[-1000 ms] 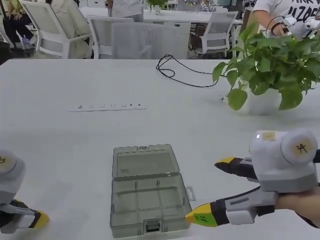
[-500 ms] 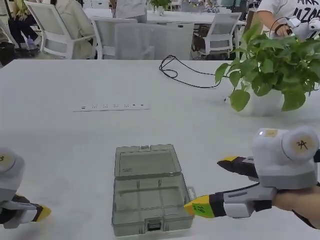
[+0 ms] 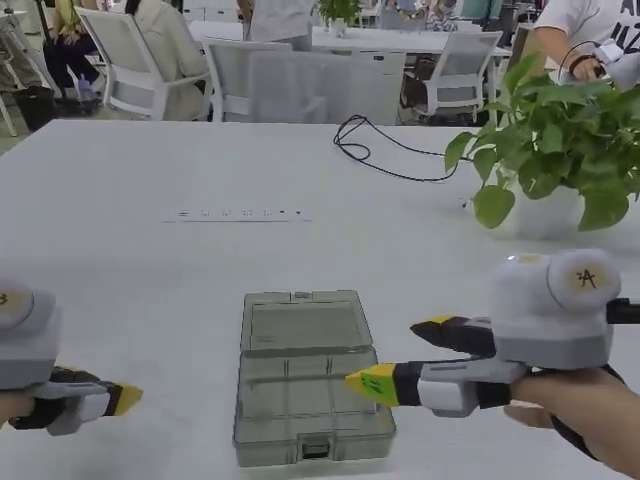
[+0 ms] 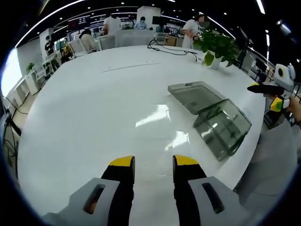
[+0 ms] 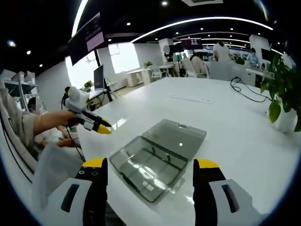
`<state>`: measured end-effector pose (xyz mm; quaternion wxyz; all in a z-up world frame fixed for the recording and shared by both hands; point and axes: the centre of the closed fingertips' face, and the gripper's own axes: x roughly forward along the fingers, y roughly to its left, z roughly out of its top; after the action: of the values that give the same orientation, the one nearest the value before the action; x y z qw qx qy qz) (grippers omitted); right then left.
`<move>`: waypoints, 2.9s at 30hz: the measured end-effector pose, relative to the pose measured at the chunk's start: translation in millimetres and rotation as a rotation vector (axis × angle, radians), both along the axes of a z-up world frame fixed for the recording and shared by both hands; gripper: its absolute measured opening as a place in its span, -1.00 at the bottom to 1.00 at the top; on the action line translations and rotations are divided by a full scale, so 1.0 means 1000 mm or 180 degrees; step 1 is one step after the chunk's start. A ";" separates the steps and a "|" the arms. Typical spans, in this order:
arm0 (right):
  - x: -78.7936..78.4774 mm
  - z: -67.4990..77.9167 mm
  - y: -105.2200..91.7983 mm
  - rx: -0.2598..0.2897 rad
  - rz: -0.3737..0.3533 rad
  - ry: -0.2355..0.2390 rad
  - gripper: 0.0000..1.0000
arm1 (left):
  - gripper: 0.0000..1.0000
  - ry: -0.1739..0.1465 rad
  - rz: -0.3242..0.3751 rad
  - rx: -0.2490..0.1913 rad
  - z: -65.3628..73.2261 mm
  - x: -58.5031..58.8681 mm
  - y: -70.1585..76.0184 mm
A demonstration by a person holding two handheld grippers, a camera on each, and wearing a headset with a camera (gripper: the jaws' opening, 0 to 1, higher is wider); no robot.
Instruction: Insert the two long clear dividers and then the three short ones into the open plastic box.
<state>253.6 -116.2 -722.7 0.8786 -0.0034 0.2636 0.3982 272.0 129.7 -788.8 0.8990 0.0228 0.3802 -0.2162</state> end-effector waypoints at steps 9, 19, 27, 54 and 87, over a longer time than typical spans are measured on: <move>0.000 0.001 0.025 0.0201 -0.0023 0.0075 0.26 | -0.40 -0.0017 0.0116 -0.0394 0.006 -0.017 -0.028; 0.005 0.000 0.041 0.0419 -0.0237 0.0195 0.12 | -0.40 -0.0137 0.0236 -0.0721 0.021 -0.022 -0.051; 0.002 0.001 0.056 0.0640 -0.0329 0.0313 -0.01 | -0.40 -0.0282 0.0271 -0.0854 0.034 -0.024 -0.067; 0.002 0.009 0.098 0.1293 -0.0377 0.0434 -0.46 | -0.40 -0.0685 0.0084 -0.1168 0.054 -0.036 -0.122; 0.003 0.001 0.095 0.1631 -0.0648 0.0932 -0.87 | -0.39 -0.0606 0.0054 -0.1249 0.056 -0.040 -0.142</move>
<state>257.0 -20.9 -721.6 0.8389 0.3020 0.2775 0.3578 232.2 -12.3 -732.6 0.9198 -0.1355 0.2444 -0.2754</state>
